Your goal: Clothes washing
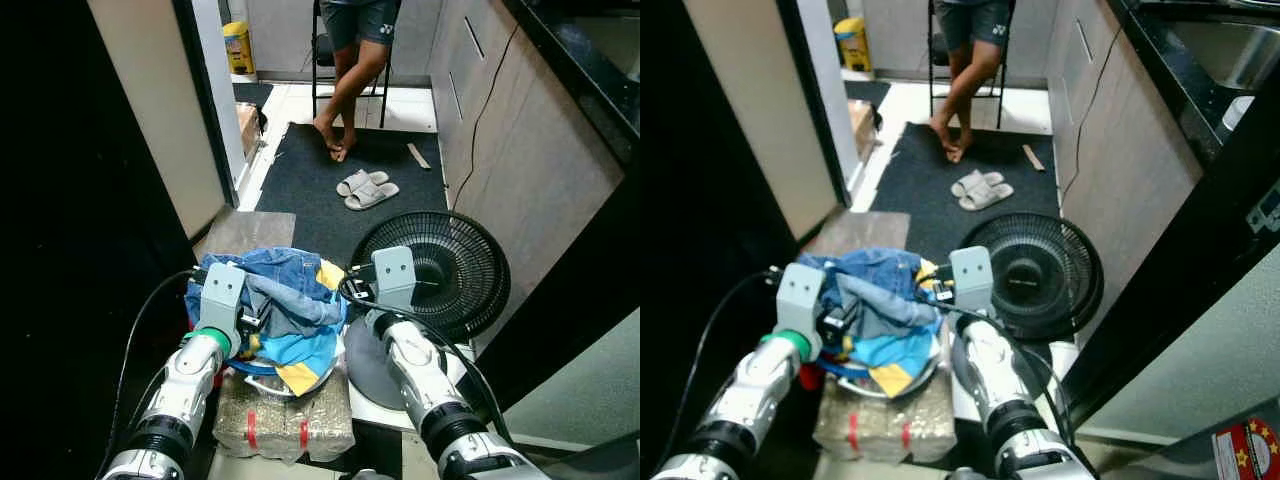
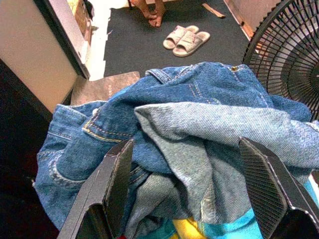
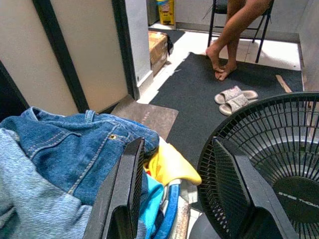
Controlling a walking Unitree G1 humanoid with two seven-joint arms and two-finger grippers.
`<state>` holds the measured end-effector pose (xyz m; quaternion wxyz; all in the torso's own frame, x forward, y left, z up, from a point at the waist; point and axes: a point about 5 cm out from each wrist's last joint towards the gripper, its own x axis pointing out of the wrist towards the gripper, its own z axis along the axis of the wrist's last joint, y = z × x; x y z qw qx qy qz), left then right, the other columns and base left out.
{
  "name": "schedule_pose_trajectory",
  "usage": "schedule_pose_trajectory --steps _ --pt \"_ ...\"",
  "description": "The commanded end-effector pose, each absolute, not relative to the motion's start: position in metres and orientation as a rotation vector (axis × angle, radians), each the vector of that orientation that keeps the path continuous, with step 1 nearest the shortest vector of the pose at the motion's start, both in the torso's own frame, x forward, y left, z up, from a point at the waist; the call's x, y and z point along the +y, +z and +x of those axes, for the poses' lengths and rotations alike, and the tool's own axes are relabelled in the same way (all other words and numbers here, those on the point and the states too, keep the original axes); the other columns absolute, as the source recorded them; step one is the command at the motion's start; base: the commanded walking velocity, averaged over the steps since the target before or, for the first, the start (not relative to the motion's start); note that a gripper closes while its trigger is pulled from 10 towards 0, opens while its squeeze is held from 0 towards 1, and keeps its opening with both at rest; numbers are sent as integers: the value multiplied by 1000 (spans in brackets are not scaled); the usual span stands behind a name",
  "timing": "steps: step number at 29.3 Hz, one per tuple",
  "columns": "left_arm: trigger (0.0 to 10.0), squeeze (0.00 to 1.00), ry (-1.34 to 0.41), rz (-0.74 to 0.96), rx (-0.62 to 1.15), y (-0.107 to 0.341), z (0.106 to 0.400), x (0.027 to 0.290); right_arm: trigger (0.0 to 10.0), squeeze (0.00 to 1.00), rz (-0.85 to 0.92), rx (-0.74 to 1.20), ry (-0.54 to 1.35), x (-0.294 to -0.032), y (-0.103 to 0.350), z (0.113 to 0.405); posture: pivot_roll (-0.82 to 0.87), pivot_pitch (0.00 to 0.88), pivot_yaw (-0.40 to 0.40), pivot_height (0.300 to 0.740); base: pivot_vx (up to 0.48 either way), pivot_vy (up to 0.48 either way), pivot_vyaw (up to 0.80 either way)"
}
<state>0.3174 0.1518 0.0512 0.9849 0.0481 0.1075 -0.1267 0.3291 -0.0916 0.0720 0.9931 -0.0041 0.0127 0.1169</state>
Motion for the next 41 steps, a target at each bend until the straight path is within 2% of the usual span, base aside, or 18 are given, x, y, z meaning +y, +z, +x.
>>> schedule_pose_trajectory --steps 1,4,8,12,16,19,21,22,24,25,27,28,30,32,41 --pt "10000 0 -248 114 222 52 319 154 10000 0 11 -1 229 -92 78 332 36 19 70 740 0 0 0" --pt "10000 0 -259 141 222 54 322 154 10000 0 14 -24 231 -93 84 336 39 24 69 740 0 0 0" --pt "10000 0 -346 217 342 44 323 159 10000 0 -45 -87 260 -94 104 347 42 63 71 740 0 0 0" --pt "10000 0 -361 235 345 46 326 158 10000 0 -79 -69 272 -96 105 351 45 76 75 740 0 0 0" --pt "10000 0 -413 274 376 52 334 145 10000 0 -167 -36 279 -106 100 351 40 143 94 740 0 0 0" --pt "10000 0 -433 264 375 58 339 139 10000 0 -177 -38 272 -110 100 352 38 153 99 740 0 0 0" --pt "10000 0 -460 235 278 89 356 123 10000 0 -170 -48 237 -120 102 352 36 166 105 740 0 0 0" --pt "10000 0 -460 235 278 89 356 123 10000 0 -170 -48 237 -120 102 352 36 166 105 740 0 0 0" --pt "10000 0 -476 189 144 125 372 113 10000 0 -157 -50 214 -124 102 352 36 168 110 740 0 0 0" --pt "10000 0 -476 189 144 125 372 113 10000 0 -157 -50 214 -124 102 352 36 168 110 740 0 0 0" --pt "10000 0 -493 282 73 141 377 111 10000 0 -148 -44 214 -121 96 347 40 177 115 740 0 0 0" --pt "10000 0 -493 282 73 141 377 111 10000 0 -148 -44 214 -121 96 347 40 177 115 740 0 0 0" --pt "10000 0 -441 418 37 140 378 119 10000 0 -134 -38 216 -116 91 342 40 180 117 740 0 0 0" --pt "10000 0 -425 455 42 137 377 123 10000 0 -131 -36 222 -114 89 341 39 180 117 740 0 0 0" --pt "10000 0 -524 525 213 88 349 135 10000 0 -126 -16 231 -113 82 335 46 198 117 740 0 0 0"
